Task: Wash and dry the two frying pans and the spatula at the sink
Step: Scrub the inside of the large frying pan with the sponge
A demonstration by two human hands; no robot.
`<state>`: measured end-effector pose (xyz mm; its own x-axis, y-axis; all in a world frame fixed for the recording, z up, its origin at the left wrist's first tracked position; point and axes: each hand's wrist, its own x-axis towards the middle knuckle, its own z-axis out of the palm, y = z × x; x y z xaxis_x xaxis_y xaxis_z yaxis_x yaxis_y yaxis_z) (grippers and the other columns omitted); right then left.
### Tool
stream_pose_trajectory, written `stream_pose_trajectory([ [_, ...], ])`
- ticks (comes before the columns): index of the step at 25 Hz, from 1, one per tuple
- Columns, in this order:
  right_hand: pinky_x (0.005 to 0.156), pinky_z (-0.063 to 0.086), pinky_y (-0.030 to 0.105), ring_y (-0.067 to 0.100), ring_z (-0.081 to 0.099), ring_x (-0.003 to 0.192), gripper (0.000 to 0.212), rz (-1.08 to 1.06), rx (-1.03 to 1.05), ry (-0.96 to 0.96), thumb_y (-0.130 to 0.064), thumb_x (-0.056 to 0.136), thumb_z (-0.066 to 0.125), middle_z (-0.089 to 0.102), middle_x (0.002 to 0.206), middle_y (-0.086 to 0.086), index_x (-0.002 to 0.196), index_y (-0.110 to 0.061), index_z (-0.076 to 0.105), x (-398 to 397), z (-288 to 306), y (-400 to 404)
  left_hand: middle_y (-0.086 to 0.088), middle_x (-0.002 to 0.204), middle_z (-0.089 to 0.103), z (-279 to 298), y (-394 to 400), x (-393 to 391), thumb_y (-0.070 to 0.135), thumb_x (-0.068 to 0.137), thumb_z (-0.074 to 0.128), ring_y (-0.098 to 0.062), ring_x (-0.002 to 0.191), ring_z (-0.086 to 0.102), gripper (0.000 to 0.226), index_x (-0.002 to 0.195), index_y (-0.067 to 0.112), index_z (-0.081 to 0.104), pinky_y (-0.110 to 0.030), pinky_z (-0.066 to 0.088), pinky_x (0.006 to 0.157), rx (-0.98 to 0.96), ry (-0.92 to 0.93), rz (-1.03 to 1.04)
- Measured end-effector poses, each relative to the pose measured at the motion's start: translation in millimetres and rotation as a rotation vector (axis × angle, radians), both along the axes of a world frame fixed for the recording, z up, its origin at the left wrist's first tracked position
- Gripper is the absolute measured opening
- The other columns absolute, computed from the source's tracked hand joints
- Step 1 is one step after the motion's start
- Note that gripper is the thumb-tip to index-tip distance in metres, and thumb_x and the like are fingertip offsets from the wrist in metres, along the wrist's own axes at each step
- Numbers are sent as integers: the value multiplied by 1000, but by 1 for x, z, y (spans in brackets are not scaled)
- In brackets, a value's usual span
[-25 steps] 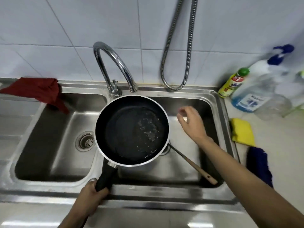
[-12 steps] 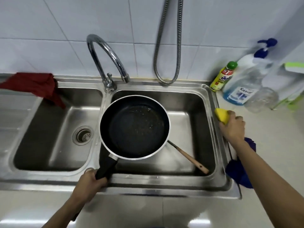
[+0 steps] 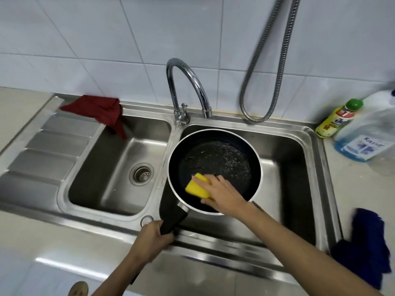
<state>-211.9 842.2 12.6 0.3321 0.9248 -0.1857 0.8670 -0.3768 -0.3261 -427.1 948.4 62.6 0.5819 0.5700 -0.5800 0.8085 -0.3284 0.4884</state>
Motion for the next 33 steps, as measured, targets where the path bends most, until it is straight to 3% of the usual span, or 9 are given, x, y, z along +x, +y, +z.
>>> stream_pose_trajectory([
  [2,95,44,45,34,47,119,69,98,90,-190,-36,82,68,40,146,11,143,-32,37,0,-7,25,7,43,38,11,-3,5,8,77,64,-6,29,42,33,54,21,44,-16,28,35,17,-10,4],
  [5,82,49,41,32,58,104,62,1,123,-407,-35,66,80,58,125,13,123,-25,59,29,-13,51,6,42,41,21,-10,10,11,77,63,-5,29,42,32,54,21,43,-16,28,35,2,-8,-16],
  [10,80,42,39,31,53,95,34,-246,-165,-522,-28,78,64,56,107,12,112,-21,63,88,6,22,5,35,41,21,-17,10,12,76,61,-6,26,37,27,55,19,46,-18,27,33,-103,2,50],
  [15,94,35,39,31,48,114,52,-247,-370,-205,-41,77,62,48,124,9,127,-30,51,61,29,-31,5,44,45,18,-11,15,13,78,63,-7,28,39,25,59,19,48,-17,28,33,-73,34,25],
  [19,95,35,38,29,46,116,57,-121,-123,87,-41,79,67,47,125,6,132,-33,48,11,17,7,5,51,46,21,-16,24,20,78,66,-7,38,41,30,58,24,44,-13,28,35,5,80,-108],
  [22,93,36,39,30,46,114,53,-173,-41,-70,-39,84,63,48,126,9,133,-25,48,27,-3,48,3,53,47,23,-26,27,22,76,66,-7,37,41,27,58,22,45,-14,26,34,9,88,-112],
  [25,94,38,39,31,48,115,52,-257,-272,-243,-39,85,62,48,126,12,132,-22,48,76,-16,38,2,56,49,24,-28,29,22,78,66,-9,34,41,21,64,21,50,-18,30,32,-54,68,-1],
  [27,95,40,38,32,51,115,49,-295,-384,-226,-37,84,61,51,125,14,130,-23,50,97,-20,10,2,55,48,23,-22,25,22,80,66,-9,32,40,18,69,20,53,-20,31,31,-75,62,29],
  [33,87,44,28,27,60,104,50,-350,-208,400,-37,76,69,52,111,6,124,-37,54,28,-8,-44,4,56,50,28,-2,27,29,80,71,-8,34,44,19,74,19,56,-19,35,32,-31,104,-83],
])
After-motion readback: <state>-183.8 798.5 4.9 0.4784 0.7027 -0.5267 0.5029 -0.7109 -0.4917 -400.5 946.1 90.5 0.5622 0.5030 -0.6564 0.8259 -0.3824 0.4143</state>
